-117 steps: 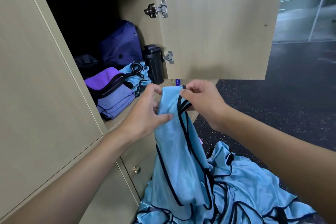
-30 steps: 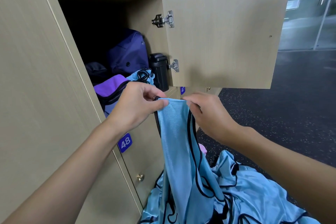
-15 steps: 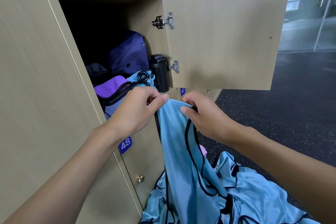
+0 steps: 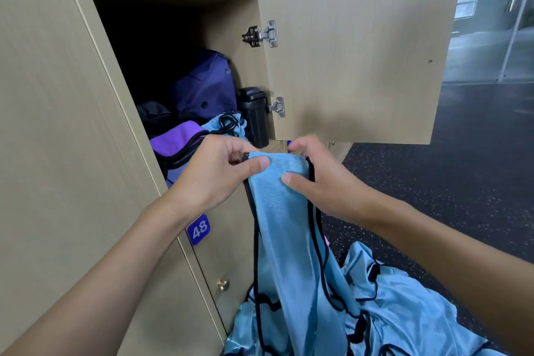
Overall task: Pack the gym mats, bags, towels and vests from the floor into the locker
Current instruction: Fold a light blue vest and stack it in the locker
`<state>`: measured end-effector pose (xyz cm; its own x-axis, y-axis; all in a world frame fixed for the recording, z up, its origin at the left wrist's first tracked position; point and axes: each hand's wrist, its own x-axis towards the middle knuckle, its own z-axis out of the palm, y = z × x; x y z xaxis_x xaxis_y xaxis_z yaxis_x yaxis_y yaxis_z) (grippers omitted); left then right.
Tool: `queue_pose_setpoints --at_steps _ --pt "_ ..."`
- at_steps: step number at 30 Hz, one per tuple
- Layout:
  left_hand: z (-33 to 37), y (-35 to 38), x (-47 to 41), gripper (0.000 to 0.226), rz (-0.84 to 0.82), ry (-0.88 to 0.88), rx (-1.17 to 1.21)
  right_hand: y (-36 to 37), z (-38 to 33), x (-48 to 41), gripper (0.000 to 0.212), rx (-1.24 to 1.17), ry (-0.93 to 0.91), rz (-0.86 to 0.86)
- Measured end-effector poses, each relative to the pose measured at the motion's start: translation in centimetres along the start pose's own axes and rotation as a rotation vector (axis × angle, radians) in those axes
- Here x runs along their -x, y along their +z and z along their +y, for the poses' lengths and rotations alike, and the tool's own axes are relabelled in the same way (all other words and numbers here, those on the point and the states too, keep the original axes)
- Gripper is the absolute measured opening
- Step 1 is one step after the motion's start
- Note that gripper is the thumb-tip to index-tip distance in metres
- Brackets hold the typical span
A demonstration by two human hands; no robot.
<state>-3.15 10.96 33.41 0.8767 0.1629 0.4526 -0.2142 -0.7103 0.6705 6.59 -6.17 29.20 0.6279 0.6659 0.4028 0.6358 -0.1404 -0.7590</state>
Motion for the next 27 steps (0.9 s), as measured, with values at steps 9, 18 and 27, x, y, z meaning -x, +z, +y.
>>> queue_pose_setpoints --at_steps 9,18,27 --pt "0.1 -0.5 0.2 0.045 0.018 -0.032 -0.173 -1.1 -0.5 0.0 0.033 0.16 -0.05 0.14" --pt "0.4 1.3 0.3 0.014 -0.107 0.055 -0.025 -0.7 -1.1 -0.4 0.032 0.099 -0.068 0.132" --pt "0.6 1.7 -0.1 0.029 0.141 0.007 -0.016 -0.1 -0.4 -0.4 0.021 -0.108 0.04 0.012"
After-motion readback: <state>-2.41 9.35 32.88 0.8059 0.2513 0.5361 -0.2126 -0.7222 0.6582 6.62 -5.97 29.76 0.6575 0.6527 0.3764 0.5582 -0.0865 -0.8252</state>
